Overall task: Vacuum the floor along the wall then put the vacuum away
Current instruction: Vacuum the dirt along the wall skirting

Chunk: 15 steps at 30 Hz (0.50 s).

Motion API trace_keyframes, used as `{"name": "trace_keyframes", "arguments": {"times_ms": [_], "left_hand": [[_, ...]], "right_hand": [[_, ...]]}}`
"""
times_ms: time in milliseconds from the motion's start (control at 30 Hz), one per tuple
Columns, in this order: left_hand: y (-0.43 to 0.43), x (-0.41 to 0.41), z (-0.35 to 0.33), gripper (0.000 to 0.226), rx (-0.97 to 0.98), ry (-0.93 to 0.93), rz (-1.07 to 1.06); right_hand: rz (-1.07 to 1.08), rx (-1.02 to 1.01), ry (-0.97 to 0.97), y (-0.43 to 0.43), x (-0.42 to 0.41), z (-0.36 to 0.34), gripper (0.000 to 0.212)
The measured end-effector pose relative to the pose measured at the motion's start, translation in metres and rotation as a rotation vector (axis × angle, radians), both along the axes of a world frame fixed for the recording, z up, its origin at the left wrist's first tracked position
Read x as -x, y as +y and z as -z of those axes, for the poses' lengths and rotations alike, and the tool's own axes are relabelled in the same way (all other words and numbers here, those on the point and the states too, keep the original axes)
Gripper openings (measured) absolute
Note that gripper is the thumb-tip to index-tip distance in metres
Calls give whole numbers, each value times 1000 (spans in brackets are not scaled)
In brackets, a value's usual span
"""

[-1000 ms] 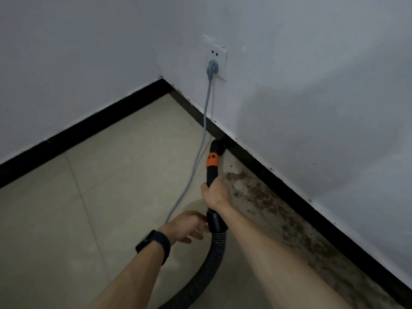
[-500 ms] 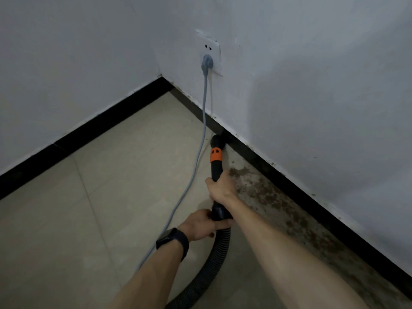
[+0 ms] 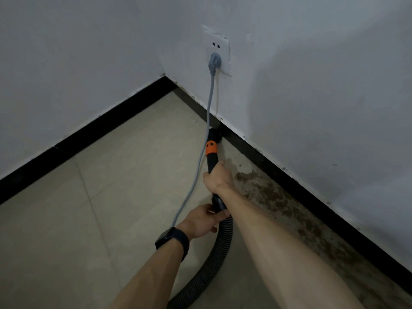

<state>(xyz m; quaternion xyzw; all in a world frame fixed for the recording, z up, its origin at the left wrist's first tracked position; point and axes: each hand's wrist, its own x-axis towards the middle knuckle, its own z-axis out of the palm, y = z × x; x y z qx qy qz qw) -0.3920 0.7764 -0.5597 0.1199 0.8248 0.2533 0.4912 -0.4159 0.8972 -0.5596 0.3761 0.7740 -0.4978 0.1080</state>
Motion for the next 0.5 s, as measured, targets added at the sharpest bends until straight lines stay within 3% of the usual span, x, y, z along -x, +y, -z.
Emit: {"name": "trace_keyframes", "arguments": {"times_ms": [367, 500], "left_hand": [[-9, -14, 13, 64, -37, -115, 232], [-8, -28, 6, 52, -43, -123, 322]], "right_hand": [[55, -83, -55, -18, -42, 15, 51], [91, -84, -57, -19, -60, 13, 53]]}}
